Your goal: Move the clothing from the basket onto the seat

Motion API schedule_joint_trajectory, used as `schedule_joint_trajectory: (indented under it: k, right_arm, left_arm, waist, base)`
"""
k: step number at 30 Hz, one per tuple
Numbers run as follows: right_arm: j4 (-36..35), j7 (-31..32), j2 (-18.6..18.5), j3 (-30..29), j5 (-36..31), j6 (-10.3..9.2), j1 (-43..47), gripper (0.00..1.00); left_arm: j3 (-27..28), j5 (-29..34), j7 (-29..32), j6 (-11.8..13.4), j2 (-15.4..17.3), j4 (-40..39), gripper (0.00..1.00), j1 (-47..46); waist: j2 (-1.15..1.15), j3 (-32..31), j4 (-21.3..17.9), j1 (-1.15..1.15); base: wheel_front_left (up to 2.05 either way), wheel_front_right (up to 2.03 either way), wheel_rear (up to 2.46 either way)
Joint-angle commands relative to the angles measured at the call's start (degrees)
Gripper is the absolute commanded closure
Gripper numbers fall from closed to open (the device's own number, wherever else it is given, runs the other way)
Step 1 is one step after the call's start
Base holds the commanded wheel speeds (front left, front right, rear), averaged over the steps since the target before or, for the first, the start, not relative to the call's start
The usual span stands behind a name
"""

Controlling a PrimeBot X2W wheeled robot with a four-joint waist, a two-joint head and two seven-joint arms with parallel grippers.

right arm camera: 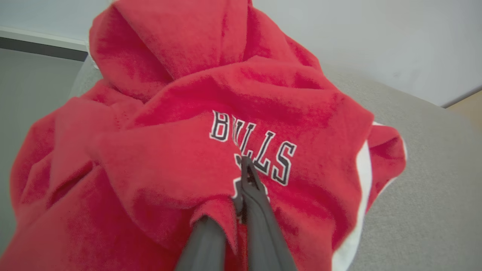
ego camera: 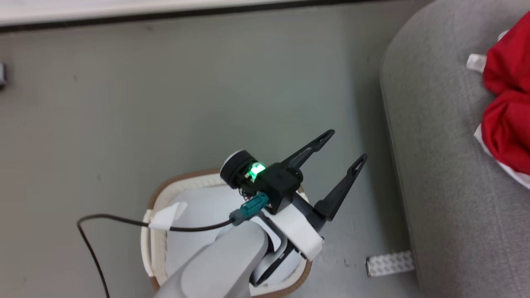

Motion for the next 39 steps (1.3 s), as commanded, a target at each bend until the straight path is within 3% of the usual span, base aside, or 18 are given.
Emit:
schedule_joint_trajectory:
  k: [1, 6, 12, 15, 20, 27, 32, 39]
  right_arm:
    - [0.6, 0.6, -1.1, 1.0, 1.1, -0.13, 0.4, 0.0]
    - [-0.8, 6.8, -4.0, 7.3, 4.6, -0.13, 2.6, 0.0]
    - [-7.4, 16.6, -8.8, 13.5, 8.3, -0.14, 4.1, 0.0]
    - [-12.0, 17.0, -10.4, 13.5, 8.9, -0.13, 4.3, 0.0]
    - [-18.9, 12.8, -10.0, 8.1, 8.7, -0.13, 6.5, 0.0]
    - [-28.1, 8.2, -2.5, -1.9, 6.0, -0.14, 14.2, 0.0]
    - [-33.1, 6.2, 7.4, -8.4, 1.9, -0.13, 21.6, 0.0]
    - [-35.9, -0.7, 20.4, -13.8, -1.9, -0.13, 31.2, 0.0]
  left_arm:
    - [0.3, -0.9, -0.1, -0.2, -0.2, -0.3, 0.0, 1.5]
    - [2.6, -1.5, -0.1, -0.2, -0.7, -0.2, 0.0, 6.0]
    - [5.8, -2.6, -0.1, -0.1, -0.9, 0.2, 0.0, 12.1]
    - [8.0, -2.8, -0.1, 0.4, -0.5, 0.0, 0.0, 14.5]
    - [12.5, -2.9, -0.1, 1.7, 1.7, -1.7, 0.0, 17.1]
    - [20.5, -4.4, -0.1, 5.2, 6.3, -4.1, 0.0, 21.5]
    - [28.2, -5.6, -0.1, 6.9, 8.9, -7.5, 0.0, 28.2]
    - [36.8, -6.0, -0.1, 7.7, 7.4, -9.6, 0.0, 35.3]
  waist:
    - [0.0, -3.6, 0.5, -0.01]
    - [0.0, -12.4, 0.7, -0.01]
    - [0.0, -22.6, 0.2, -0.01]
    - [0.0, -26.1, 0.5, -0.01]
    - [0.0, -29.5, 2.1, -0.01]
    - [0.0, -31.4, 4.5, -0.01]
    - [0.0, -31.6, 5.5, -0.01]
    - [0.0, -31.6, 7.1, -0.01]
  base:
    - [0.0, 0.0, 0.0]
    - [0.0, 0.0, 0.0]
    - [0.0, 0.0, 0.0]
    - [0.0, 0.0, 0.0]
    - [0.0, 0.0, 0.0]
    - [0.0, 0.0, 0.0]
    - [0.0, 0.0, 0.0]
    - [0.0, 0.0, 0.0]
